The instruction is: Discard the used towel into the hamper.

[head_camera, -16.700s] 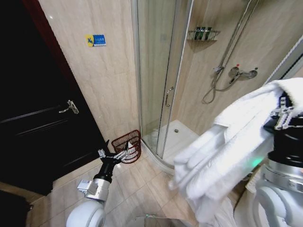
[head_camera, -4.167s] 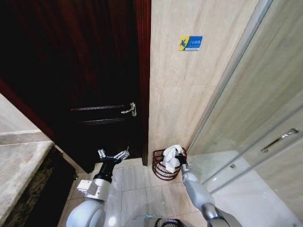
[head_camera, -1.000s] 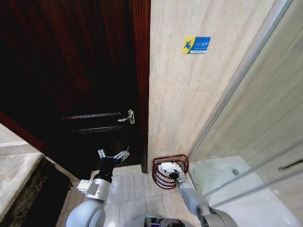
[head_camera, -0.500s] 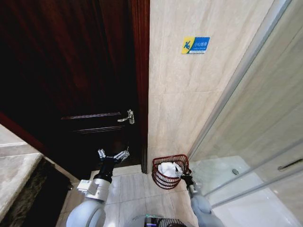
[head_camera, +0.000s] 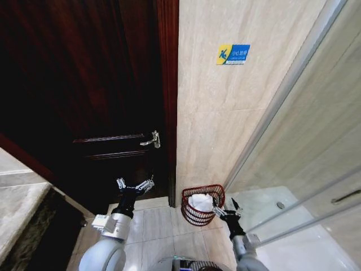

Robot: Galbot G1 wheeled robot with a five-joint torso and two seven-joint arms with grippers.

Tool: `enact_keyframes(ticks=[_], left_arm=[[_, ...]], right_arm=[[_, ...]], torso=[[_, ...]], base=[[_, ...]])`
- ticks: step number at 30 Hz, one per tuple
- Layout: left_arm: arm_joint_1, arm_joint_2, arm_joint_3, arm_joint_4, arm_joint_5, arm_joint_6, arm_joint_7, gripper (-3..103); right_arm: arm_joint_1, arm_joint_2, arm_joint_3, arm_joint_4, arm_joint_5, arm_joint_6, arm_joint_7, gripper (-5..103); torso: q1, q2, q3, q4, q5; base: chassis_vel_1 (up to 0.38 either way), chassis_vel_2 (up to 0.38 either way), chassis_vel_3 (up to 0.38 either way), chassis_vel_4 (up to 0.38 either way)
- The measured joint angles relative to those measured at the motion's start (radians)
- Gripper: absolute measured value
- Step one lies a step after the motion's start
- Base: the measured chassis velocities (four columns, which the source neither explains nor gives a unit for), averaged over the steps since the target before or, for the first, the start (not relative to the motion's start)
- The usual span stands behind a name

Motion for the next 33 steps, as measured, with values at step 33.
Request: enact_keyframes(ticks=[33], left_arm=[[0.000, 0.000, 0.000, 0.000, 0.000, 0.000, 0.000, 100]], right_arm=[[-0.061, -0.017, 0.046, 0.240, 0.053, 0.099, -0.033, 100]], torso=[[0.000, 0.000, 0.000, 0.0001, 0.0002]], base=[[0.000, 0.000, 0.000, 0.000]])
